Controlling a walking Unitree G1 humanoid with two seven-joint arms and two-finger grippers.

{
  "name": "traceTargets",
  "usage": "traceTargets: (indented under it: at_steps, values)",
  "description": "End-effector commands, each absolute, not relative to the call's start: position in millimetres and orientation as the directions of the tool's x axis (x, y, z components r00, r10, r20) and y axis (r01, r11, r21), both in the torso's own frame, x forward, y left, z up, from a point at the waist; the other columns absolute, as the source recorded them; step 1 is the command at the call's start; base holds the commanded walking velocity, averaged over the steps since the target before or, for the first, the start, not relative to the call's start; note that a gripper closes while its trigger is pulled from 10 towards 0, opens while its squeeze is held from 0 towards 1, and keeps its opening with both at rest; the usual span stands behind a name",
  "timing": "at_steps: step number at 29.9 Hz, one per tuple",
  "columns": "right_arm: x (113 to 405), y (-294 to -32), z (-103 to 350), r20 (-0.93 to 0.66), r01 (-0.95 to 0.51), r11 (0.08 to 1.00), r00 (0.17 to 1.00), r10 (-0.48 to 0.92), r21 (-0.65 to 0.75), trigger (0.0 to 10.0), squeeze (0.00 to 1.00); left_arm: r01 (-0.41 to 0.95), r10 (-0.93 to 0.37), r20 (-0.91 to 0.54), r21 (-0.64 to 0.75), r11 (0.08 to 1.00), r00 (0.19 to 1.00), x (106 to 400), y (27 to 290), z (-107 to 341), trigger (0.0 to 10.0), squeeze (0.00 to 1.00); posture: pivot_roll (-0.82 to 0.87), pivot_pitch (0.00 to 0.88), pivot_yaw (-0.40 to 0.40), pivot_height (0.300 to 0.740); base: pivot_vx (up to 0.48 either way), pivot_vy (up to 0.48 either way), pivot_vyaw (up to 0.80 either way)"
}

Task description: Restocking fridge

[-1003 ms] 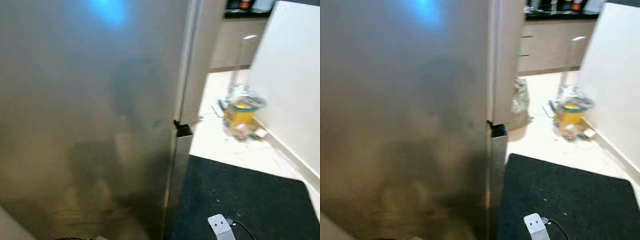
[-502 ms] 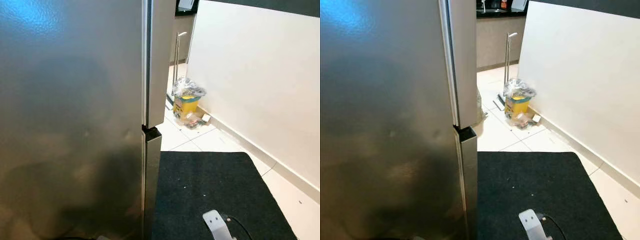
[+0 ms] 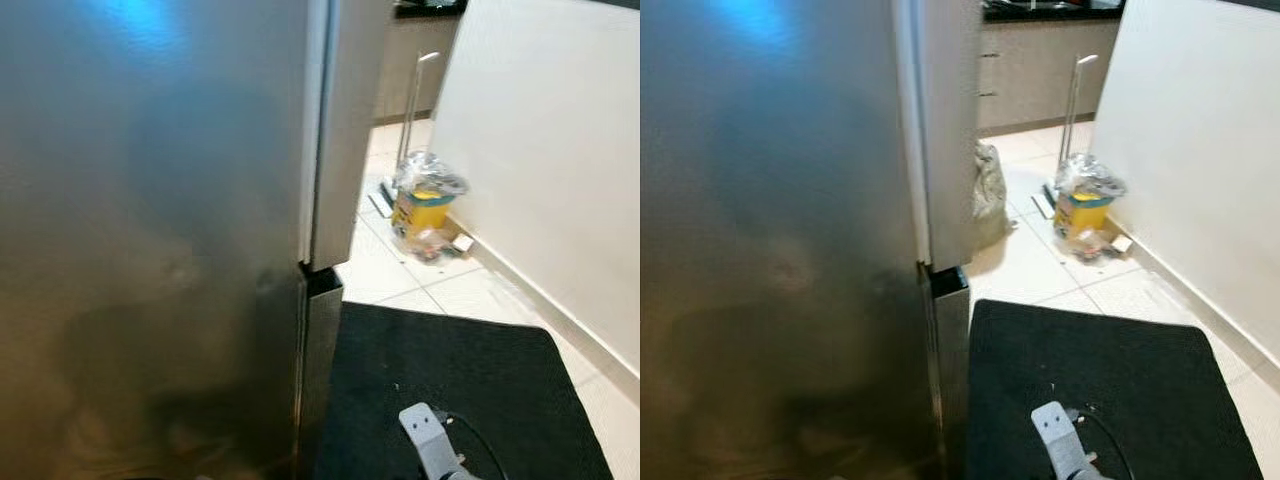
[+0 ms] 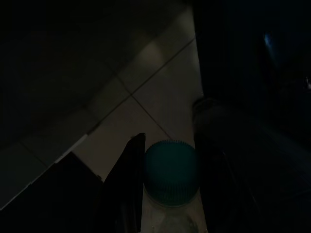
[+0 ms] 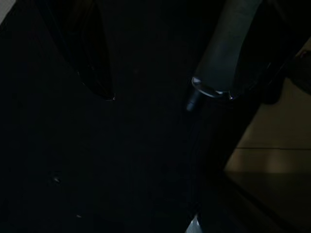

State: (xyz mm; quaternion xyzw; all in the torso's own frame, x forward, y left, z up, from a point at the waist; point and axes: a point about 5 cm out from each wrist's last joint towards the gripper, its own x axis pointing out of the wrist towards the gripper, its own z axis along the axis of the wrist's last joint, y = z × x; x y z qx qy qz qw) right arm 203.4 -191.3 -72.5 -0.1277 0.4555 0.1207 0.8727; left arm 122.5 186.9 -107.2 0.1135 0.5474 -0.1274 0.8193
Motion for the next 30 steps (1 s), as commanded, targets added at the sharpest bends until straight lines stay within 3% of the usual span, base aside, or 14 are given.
traceTargets:
  at_steps: [1, 9, 19, 30]
  values:
    - [196.1, -191.7, -76.4, -0.839, -0.336, 0.936, 0.535, 0.096, -0.107, 10.0, 0.00, 0.331, -0.085, -0.933, 0.038, 0.943, 0.350, 116.3, 186.5, -109.1, 10.0, 0.00, 0.00, 0.014, -0.003, 0.740, 0.000, 0.000, 0.00]
    - [195.3, -191.4, -76.8, -0.842, -0.341, 0.934, 0.530, 0.099, -0.105, 10.0, 0.00, 0.338, -0.091, -0.933, 0.034, 0.940, 0.347, 116.5, 186.1, -109.1, 10.0, 0.00, -0.01, 0.013, -0.003, 0.740, 0.000, 0.000, 0.00]
    - [193.2, -192.0, -77.9, -0.847, -0.344, 0.933, 0.523, 0.098, -0.104, 10.0, 0.00, 0.342, -0.096, -0.933, 0.030, 0.939, 0.346, 116.2, 183.8, -109.4, 10.0, 0.00, -0.01, 0.016, -0.004, 0.740, 0.000, -0.432, 0.00]
    - [192.2, -192.7, -78.3, -0.852, -0.354, 0.929, 0.515, 0.100, -0.105, 10.0, 0.00, 0.327, -0.089, -0.932, 0.033, 0.944, 0.351, 116.3, 184.4, -109.4, 10.0, 0.00, -0.01, 0.017, -0.008, 0.740, 0.000, 0.000, 0.00]
